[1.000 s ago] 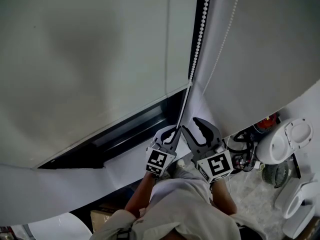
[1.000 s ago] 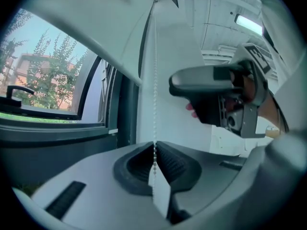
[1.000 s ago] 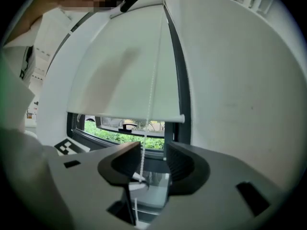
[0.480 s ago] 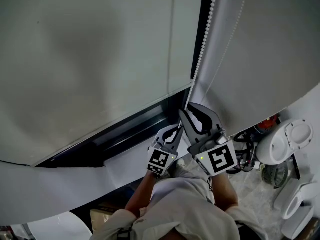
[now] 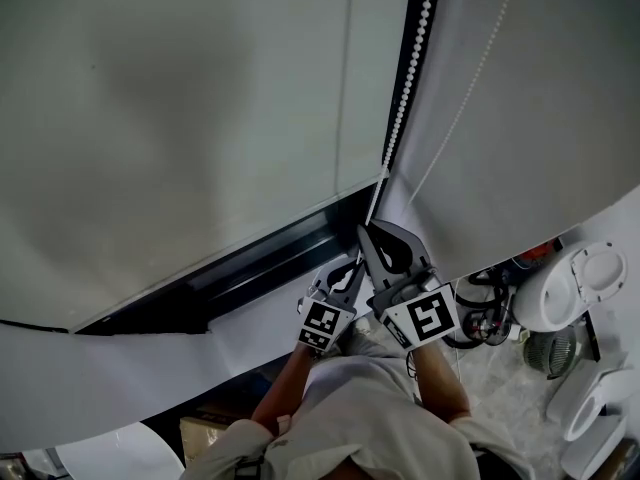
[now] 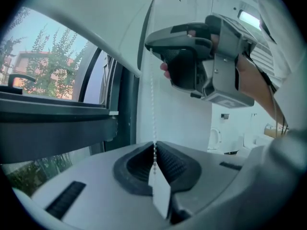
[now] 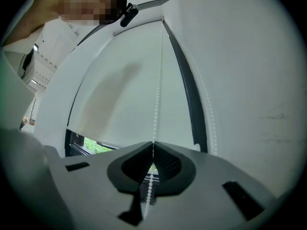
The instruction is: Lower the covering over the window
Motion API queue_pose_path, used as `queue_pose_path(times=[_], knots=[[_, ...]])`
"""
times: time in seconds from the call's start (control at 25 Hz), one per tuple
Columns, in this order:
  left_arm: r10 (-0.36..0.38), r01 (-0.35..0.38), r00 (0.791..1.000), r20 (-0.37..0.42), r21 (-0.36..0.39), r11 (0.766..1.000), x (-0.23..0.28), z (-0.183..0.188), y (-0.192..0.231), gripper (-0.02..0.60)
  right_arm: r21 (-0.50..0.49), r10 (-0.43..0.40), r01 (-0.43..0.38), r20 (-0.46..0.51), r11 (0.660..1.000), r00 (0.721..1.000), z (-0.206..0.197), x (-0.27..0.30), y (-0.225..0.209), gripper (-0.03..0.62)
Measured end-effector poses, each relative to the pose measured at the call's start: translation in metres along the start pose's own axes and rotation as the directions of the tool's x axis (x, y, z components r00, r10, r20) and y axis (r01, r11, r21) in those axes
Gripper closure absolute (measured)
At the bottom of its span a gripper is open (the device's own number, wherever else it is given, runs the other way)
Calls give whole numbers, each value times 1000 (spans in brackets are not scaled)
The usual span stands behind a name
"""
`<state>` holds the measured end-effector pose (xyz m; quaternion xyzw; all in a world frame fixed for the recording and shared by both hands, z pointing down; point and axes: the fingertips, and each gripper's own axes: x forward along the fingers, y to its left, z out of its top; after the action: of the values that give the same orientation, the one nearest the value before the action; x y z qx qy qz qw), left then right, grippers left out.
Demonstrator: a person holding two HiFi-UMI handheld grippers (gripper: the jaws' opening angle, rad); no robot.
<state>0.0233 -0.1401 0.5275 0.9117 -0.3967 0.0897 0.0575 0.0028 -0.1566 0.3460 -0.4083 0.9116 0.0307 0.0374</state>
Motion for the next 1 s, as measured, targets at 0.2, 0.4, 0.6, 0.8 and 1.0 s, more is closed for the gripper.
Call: queue_pose_path(times=[0.2, 0.4, 0.6, 0.8, 1.0], knots=[[-3, 3, 999, -44, -11, 1000, 7, -37, 6, 560, 12, -2, 2, -53, 1000, 999, -38, 6, 3, 597], [1, -2, 996, -84, -18, 1000, 11, -63, 8, 560, 32, -3, 6, -99, 999, 995, -66, 7, 2, 597], [0, -4, 991, -130, -24, 1000, 15, -91, 9, 560, 62, -4, 13, -143, 998, 990, -96, 6, 1, 597], [4, -9, 988, -156, -26, 1000, 20, -113, 11, 560, 83, -1, 16, -180, 996, 984, -119, 7, -3, 597], [2, -9, 982, -187, -36, 999, 24, -134, 13, 560, 97, 1, 20, -217, 995, 976, -141, 7, -4, 597]])
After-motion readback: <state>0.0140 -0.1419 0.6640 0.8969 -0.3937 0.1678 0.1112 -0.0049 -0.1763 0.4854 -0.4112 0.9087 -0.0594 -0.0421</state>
